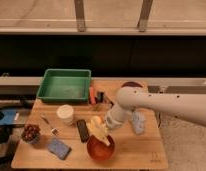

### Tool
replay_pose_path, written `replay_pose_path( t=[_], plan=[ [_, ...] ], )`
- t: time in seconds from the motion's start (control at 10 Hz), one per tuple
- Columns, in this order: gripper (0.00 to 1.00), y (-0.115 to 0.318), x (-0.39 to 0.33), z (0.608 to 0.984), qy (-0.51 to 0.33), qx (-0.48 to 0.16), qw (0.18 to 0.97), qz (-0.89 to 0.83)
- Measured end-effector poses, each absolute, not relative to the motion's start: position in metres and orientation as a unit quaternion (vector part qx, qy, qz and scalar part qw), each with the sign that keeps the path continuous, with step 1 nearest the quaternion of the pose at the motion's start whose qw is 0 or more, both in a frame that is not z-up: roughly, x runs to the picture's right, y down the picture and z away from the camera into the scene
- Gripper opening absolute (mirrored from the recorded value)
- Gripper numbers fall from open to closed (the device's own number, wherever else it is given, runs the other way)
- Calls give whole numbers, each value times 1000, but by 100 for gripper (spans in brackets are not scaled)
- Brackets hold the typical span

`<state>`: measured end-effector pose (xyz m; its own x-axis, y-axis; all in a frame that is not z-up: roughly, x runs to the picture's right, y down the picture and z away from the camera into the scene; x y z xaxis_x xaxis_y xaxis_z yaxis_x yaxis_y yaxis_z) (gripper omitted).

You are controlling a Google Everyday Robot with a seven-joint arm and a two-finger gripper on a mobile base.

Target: Place banana in red bowl

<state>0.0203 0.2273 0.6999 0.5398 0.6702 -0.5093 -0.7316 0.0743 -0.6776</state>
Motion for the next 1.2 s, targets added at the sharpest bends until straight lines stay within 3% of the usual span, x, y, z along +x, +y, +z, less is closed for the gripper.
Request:
replay_pose_path(
  t=[0.2,0.9,1.2],
  plan=[
    [4,247,22,707,63,-513,723,457],
    [72,259,36,706,71,-537,697,469],
    [75,257,35,706,63,-539,696,470]
  ],
)
